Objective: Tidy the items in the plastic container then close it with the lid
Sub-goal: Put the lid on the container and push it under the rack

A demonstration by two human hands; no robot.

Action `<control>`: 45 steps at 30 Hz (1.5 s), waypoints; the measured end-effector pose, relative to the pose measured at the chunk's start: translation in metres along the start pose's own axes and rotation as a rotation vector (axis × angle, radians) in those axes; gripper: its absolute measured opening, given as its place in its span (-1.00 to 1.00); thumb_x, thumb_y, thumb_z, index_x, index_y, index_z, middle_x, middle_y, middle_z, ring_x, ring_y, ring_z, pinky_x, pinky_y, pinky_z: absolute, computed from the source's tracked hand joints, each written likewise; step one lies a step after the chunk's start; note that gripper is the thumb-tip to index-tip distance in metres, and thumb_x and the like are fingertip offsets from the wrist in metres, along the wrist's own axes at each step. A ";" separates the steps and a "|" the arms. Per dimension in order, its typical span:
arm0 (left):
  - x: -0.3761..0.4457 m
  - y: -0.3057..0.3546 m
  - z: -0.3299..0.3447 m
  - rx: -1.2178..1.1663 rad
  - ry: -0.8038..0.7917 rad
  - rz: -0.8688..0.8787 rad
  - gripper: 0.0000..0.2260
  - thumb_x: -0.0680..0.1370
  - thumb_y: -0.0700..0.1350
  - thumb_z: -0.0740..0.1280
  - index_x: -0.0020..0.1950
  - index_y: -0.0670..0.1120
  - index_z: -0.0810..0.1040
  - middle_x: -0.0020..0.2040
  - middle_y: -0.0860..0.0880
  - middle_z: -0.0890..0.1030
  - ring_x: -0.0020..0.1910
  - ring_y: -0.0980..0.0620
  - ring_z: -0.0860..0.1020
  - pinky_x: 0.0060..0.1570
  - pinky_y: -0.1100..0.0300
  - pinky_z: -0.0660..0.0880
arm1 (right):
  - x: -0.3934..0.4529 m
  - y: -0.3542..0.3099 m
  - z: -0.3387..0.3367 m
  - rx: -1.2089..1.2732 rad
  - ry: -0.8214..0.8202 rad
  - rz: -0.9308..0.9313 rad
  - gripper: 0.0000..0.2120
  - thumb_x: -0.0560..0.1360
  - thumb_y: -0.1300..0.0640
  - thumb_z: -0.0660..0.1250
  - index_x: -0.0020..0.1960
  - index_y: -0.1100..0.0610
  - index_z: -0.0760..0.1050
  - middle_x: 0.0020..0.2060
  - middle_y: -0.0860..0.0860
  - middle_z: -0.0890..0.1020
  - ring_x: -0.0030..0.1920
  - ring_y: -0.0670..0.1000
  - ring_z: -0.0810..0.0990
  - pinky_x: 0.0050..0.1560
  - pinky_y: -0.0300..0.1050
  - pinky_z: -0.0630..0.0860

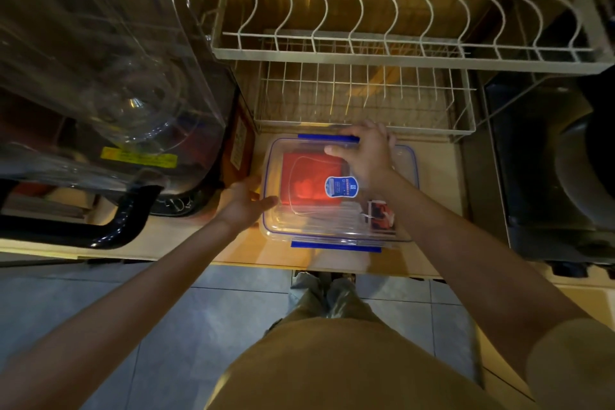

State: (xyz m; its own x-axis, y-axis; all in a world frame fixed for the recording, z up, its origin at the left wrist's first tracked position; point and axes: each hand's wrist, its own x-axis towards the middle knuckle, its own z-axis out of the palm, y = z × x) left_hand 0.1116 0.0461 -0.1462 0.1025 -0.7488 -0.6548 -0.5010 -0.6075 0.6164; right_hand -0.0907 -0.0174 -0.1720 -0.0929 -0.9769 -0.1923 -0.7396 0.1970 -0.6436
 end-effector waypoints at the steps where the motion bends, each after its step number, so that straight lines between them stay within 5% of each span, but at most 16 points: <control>1: 0.000 0.001 0.001 -0.002 0.000 0.003 -0.50 0.51 -0.17 0.33 0.42 -0.14 0.26 0.28 -0.21 0.46 -0.01 -0.05 0.48 -0.38 0.26 0.46 | 0.000 0.000 0.001 -0.003 0.005 -0.004 -0.53 0.36 -0.05 0.47 0.19 0.14 0.57 0.28 0.06 0.48 0.33 0.11 0.30 0.34 -0.01 0.12; 5: 0.000 0.001 0.001 0.013 0.022 -0.002 -0.51 0.50 -0.17 0.35 0.40 -0.13 0.29 0.24 -0.21 0.49 -0.07 -0.03 0.48 -0.37 0.22 0.49 | 0.002 0.002 0.001 -0.037 -0.057 -0.054 -0.54 0.46 -0.02 0.37 0.29 0.16 0.47 0.24 0.09 0.49 0.32 0.12 0.32 0.36 0.01 0.27; 9: -0.001 -0.001 0.004 0.132 0.070 0.070 -0.49 0.50 -0.15 0.35 0.41 -0.10 0.28 0.20 -0.21 0.53 -0.05 -0.06 0.51 -0.25 0.09 0.55 | -0.016 0.005 -0.009 -0.150 -0.145 -0.189 -0.50 0.51 0.10 0.30 0.42 0.13 0.30 0.37 0.10 0.39 0.41 0.10 0.25 0.41 -0.04 0.18; 13: 0.001 -0.006 0.007 0.451 0.089 0.253 -0.41 0.56 -0.12 0.25 0.50 0.00 0.04 0.20 -0.30 0.54 0.14 -0.26 0.53 0.08 -0.05 0.51 | -0.066 0.021 -0.014 -0.277 -0.167 -0.321 -0.58 0.47 0.03 0.22 0.27 0.18 0.47 0.21 0.16 0.50 0.29 0.16 0.39 0.28 0.02 0.28; 16: 0.002 -0.016 0.017 0.628 0.092 0.331 -0.43 0.61 -0.13 0.12 0.51 0.01 -0.14 0.11 -0.37 0.51 0.00 -0.29 0.55 -0.03 -0.06 0.48 | -0.099 0.037 -0.005 -0.329 -0.175 -0.403 -0.51 0.41 -0.06 0.22 0.21 0.22 0.50 0.19 0.18 0.54 0.25 0.17 0.44 0.26 0.07 0.37; 19: -0.001 -0.021 0.033 0.719 0.071 0.367 -0.41 0.61 -0.15 0.07 0.50 -0.03 -0.24 0.29 -0.38 0.35 -0.04 -0.30 0.56 -0.10 -0.10 0.51 | -0.121 0.059 0.004 -0.547 -0.152 -0.471 -0.27 0.28 -0.23 0.33 0.30 0.21 0.42 0.29 0.20 0.51 0.33 0.20 0.46 0.31 0.13 0.37; 22: 0.002 -0.018 0.030 0.754 0.034 0.343 -0.40 0.61 0.09 -0.01 0.49 -0.02 -0.30 0.51 -0.27 0.05 0.17 -0.30 0.52 0.06 -0.13 0.52 | -0.119 0.068 0.010 -0.709 -0.189 -0.531 -0.02 0.14 -0.26 0.48 0.38 0.23 0.26 0.38 0.23 0.42 0.40 0.22 0.38 0.43 0.12 0.08; 26: 0.004 -0.016 0.020 0.727 -0.102 0.317 -0.27 0.55 0.22 0.05 0.46 0.02 -0.39 0.55 -0.17 -0.15 0.33 -0.21 0.41 0.28 -0.07 0.38 | -0.118 0.069 0.018 -0.788 -0.079 -0.549 -0.21 0.27 -0.01 0.47 0.38 0.22 0.24 0.34 0.22 0.47 0.37 0.21 0.42 0.41 0.11 0.12; 28: 0.004 -0.015 0.017 0.692 -0.149 0.329 -0.23 0.54 0.21 0.10 0.45 0.04 -0.41 0.55 -0.16 -0.14 0.40 -0.19 0.34 0.34 -0.06 0.32 | -0.118 0.071 0.022 -0.813 -0.025 -0.560 -0.26 0.32 0.00 0.45 0.38 0.20 0.23 0.33 0.20 0.48 0.36 0.18 0.44 0.40 0.11 0.24; 31: 0.005 -0.019 0.017 0.626 -0.174 0.355 -0.19 0.52 0.20 0.15 0.44 0.04 -0.42 0.55 -0.15 -0.13 0.44 -0.14 0.27 0.37 0.00 0.28 | -0.116 0.077 0.023 -0.788 -0.030 -0.586 -0.12 0.21 -0.11 0.48 0.39 0.19 0.22 0.36 0.19 0.45 0.38 0.18 0.41 0.44 0.08 0.12; 37: 0.005 -0.028 0.022 0.461 -0.114 0.438 -0.23 0.52 0.17 0.17 0.45 0.11 -0.36 0.55 -0.13 -0.06 0.49 -0.16 0.15 0.40 -0.07 0.23 | -0.117 0.082 0.016 -0.687 -0.111 -0.605 -0.15 0.35 -0.23 0.30 0.47 0.17 0.12 0.46 0.19 0.30 0.49 0.11 0.12 0.44 -0.03 -0.13; 41: 0.007 -0.031 0.022 0.461 -0.090 0.440 -0.24 0.53 0.18 0.16 0.45 0.10 -0.37 0.54 -0.18 -0.04 0.48 -0.20 0.17 0.39 -0.07 0.22 | -0.112 0.083 0.013 -0.652 -0.114 -0.623 -0.36 0.51 -0.22 0.05 0.46 0.15 0.17 0.43 0.18 0.36 0.47 0.15 0.24 0.50 0.06 0.08; 45: 0.006 -0.031 0.021 0.443 -0.113 0.431 -0.23 0.53 0.19 0.16 0.45 0.10 -0.37 0.54 -0.19 -0.04 0.50 -0.17 0.09 0.40 -0.07 0.19 | -0.112 0.083 0.011 -0.634 -0.177 -0.617 -0.32 0.56 -0.27 -0.21 0.43 0.14 0.29 0.42 0.20 0.37 0.44 0.21 0.29 0.40 0.18 0.15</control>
State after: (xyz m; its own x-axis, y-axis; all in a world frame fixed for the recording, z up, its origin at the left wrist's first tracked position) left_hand 0.1103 0.0659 -0.1786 -0.2673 -0.8548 -0.4449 -0.7880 -0.0719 0.6115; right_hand -0.1345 0.1090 -0.2116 0.5073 -0.8568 -0.0927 -0.8577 -0.4915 -0.1509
